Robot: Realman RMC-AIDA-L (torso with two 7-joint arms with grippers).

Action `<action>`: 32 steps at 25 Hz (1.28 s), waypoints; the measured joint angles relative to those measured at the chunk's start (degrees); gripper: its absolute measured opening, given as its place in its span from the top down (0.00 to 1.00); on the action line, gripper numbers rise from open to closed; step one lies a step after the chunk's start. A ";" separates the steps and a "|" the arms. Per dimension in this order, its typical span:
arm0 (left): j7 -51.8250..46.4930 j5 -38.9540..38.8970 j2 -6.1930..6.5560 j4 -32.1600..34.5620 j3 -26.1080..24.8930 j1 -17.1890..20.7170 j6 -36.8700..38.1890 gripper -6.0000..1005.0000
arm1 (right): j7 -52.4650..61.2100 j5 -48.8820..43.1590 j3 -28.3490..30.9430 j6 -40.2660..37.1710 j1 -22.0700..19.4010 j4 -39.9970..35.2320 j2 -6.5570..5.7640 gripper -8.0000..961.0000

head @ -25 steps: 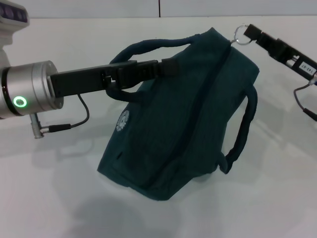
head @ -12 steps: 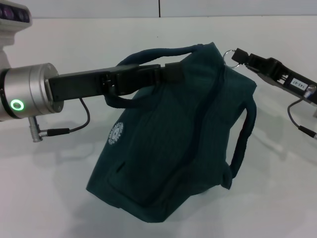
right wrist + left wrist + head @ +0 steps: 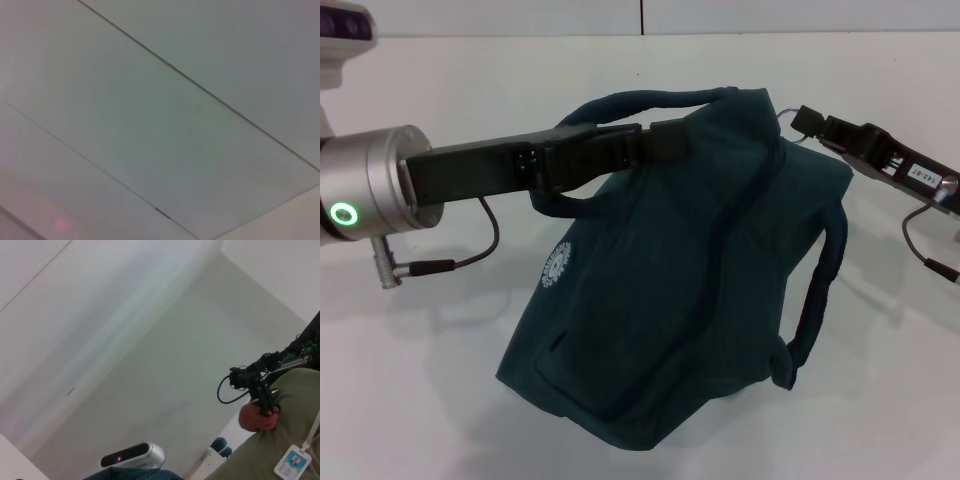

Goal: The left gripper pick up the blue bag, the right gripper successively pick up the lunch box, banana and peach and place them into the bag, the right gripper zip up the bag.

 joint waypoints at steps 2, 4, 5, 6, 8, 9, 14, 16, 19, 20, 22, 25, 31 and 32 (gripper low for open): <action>0.19 -0.28 0.01 -0.58 -0.01 -0.12 0.20 0.96 | 0.01 0.00 0.07 0.30 0.00 0.01 -0.05 0.91; 0.31 -0.43 0.00 -0.96 -0.01 -0.25 0.39 0.96 | 0.02 0.00 -0.03 0.63 0.04 0.04 -0.11 0.90; 0.32 -0.45 0.00 -1.05 -0.08 -0.30 0.39 0.96 | 0.03 -0.02 -0.13 0.73 0.13 0.06 -0.12 0.89; 0.32 -0.46 0.00 -1.07 -0.24 -0.31 0.36 0.96 | 0.02 -0.02 -0.21 0.73 0.21 0.06 -0.12 0.89; 0.33 -0.54 0.00 -1.08 -0.51 -0.24 -0.21 0.96 | -0.04 -0.07 -0.35 0.61 0.35 0.01 -0.06 0.88; 0.33 -0.69 0.00 -1.10 -0.59 -0.14 -1.00 0.96 | -0.15 -0.08 -0.35 0.43 0.35 -0.14 -0.02 0.87; 0.20 -1.21 0.00 -1.83 -0.67 -0.03 -5.21 0.96 | -0.18 0.08 -0.21 -1.15 0.31 -0.54 -0.04 0.85; 0.13 -1.38 0.00 -2.42 -0.69 -0.28 -7.03 0.96 | -0.02 0.30 -0.01 -1.42 0.19 -0.54 -0.13 0.84; 0.09 -1.38 0.00 -2.59 -0.70 -0.43 -9.27 0.96 | 0.04 0.42 1.71 -1.62 -0.49 -0.16 -0.42 0.77; 0.04 -1.38 0.00 -2.60 -0.69 -0.41 -10.57 0.96 | 0.05 0.43 2.80 -1.66 -0.94 -0.05 -0.57 0.73; -0.04 -1.37 0.00 -2.65 -0.70 -0.29 -12.86 0.96 | 0.03 0.41 5.17 -1.68 -2.24 0.05 -0.94 0.67; -0.07 -1.17 0.01 -3.28 -0.69 -0.17 -16.29 0.95 | -0.13 0.33 8.75 -1.76 -4.40 -0.05 -1.57 0.54; 0.05 -0.87 0.16 -4.76 -0.50 -0.76 -22.50 0.92 | -0.74 0.21 13.50 -2.98 -7.40 -0.56 -1.91 0.34; 0.18 -0.83 0.11 -4.80 -0.45 -0.93 -23.50 0.91 | -0.96 0.15 13.80 -3.28 -7.56 -0.54 -1.90 0.32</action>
